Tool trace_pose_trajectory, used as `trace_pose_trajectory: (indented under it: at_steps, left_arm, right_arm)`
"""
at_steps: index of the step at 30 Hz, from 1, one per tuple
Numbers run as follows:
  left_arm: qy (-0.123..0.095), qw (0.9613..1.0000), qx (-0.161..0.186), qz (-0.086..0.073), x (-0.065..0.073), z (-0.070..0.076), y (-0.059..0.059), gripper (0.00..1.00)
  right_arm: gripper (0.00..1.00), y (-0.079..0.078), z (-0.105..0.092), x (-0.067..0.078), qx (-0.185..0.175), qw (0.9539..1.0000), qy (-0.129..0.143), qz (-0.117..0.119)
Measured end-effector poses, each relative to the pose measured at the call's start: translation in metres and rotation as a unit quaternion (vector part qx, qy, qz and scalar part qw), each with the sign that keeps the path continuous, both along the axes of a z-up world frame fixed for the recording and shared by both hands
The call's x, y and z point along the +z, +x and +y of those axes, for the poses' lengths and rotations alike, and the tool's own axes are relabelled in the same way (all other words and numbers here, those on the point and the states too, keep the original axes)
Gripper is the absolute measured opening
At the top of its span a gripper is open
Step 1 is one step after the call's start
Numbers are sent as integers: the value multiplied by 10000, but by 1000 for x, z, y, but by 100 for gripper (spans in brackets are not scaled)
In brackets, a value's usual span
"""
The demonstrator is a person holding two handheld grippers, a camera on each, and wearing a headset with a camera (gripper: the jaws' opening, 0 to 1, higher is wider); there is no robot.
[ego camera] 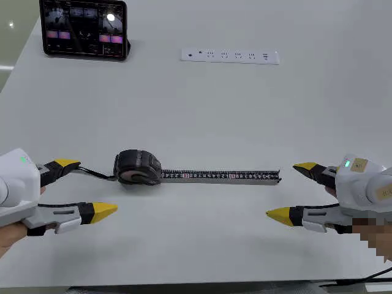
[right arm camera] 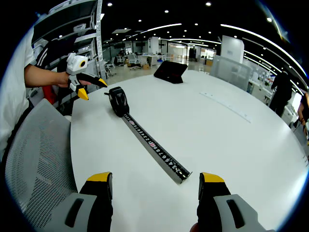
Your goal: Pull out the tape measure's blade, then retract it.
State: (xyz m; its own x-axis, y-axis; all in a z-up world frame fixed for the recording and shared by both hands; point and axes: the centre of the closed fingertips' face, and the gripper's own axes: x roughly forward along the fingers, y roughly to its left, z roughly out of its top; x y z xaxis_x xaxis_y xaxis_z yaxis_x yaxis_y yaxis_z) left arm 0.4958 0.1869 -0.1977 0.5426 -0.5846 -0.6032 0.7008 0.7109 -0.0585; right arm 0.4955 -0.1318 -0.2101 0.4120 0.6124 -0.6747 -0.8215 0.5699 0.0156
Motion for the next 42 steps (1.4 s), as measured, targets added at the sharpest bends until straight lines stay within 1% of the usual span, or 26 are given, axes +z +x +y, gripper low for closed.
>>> trace_pose_trajectory:
  at_steps: [2,4,5,10,15,18,20,27,33,38,42]
  left_arm:
    - [-5,10000,30,13,0,0,-3,72]
    - [-5,10000,53,-36,0,0,-6,72]
    - [-7,10000,55,-32,0,-1,-8,73]
    - [-98,9999,132,-35,0,-3,-16,73]
    - [-150,9997,185,-41,-2,-2,-24,73]
    - [-117,9998,176,-44,-4,-2,-29,73]
    - [-152,9997,205,-41,-3,-1,-32,74]
    - [-131,9997,216,-75,-4,-2,-37,74]
    - [-163,9995,255,-19,-10,-4,-42,75]
    - [-176,9995,274,2,-11,-5,-45,76]
    - [-144,9995,263,18,-13,-3,-48,76]
  right_arm:
    - [74,-1,-1,-2,-4,10000,-21,-22]
    - [75,-4,-1,-1,-41,10000,42,-20]
    - [75,-4,-1,-1,-53,10000,49,-23]
    - [79,-10,1,-2,-71,9999,37,-83]
    - [80,-16,3,-2,-136,9998,135,-81]
    - [80,-19,3,-2,-169,9997,185,-81]
    - [81,-22,3,-4,-186,9996,210,-77]
    - [83,-30,4,-7,-262,9992,283,-42]
    - [85,-35,3,-10,-321,9991,285,-15]
    - [86,-37,3,-10,-357,9989,307,-3]
    - [87,-40,2,-12,-374,9989,297,32]
